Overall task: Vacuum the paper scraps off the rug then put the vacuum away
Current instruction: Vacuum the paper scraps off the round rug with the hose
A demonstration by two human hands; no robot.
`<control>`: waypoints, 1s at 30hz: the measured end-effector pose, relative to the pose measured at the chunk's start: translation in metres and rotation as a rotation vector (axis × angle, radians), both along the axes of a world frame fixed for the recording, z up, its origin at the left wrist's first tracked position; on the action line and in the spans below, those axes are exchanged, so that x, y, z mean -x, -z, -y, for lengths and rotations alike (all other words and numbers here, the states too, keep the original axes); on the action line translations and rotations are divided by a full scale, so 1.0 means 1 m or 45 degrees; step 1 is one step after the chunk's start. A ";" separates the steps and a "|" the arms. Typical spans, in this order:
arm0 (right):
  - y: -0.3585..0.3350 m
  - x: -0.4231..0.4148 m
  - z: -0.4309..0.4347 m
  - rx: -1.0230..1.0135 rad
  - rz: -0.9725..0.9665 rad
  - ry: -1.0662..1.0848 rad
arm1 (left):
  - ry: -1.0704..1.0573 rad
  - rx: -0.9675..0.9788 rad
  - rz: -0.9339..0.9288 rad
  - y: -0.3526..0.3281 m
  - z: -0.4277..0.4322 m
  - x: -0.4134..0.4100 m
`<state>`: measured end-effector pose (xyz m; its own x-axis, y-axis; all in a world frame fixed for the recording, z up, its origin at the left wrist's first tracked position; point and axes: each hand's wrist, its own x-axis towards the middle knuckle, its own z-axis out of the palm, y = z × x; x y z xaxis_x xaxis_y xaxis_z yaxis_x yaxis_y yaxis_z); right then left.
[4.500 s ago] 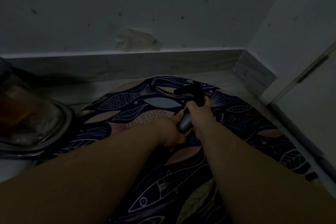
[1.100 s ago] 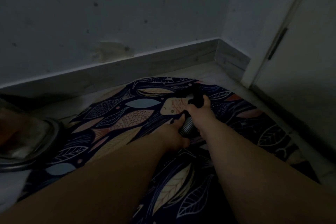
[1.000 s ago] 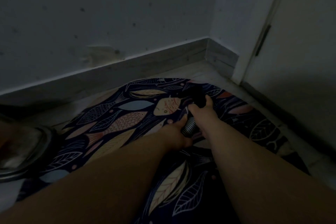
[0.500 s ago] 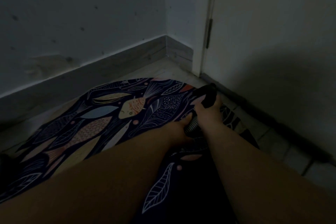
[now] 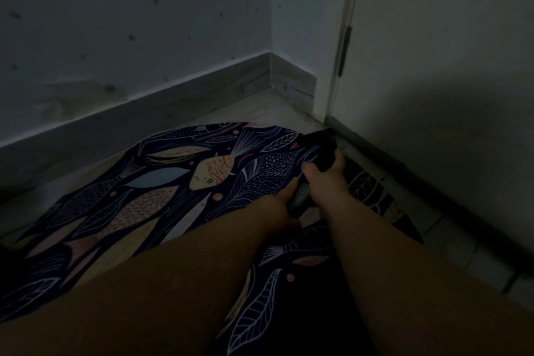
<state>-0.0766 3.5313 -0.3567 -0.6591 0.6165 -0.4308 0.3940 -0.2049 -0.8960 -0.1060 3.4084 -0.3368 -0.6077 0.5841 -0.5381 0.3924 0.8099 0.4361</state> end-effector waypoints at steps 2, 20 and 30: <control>0.001 0.014 0.006 -0.002 0.000 -0.039 | -0.059 0.015 0.019 0.003 0.007 0.009; 0.001 0.126 0.100 -0.071 -0.019 -0.429 | -0.505 -0.143 0.038 0.010 0.103 0.071; -0.006 0.164 0.207 -0.091 0.028 -0.827 | -0.825 -0.235 0.031 0.009 0.201 0.071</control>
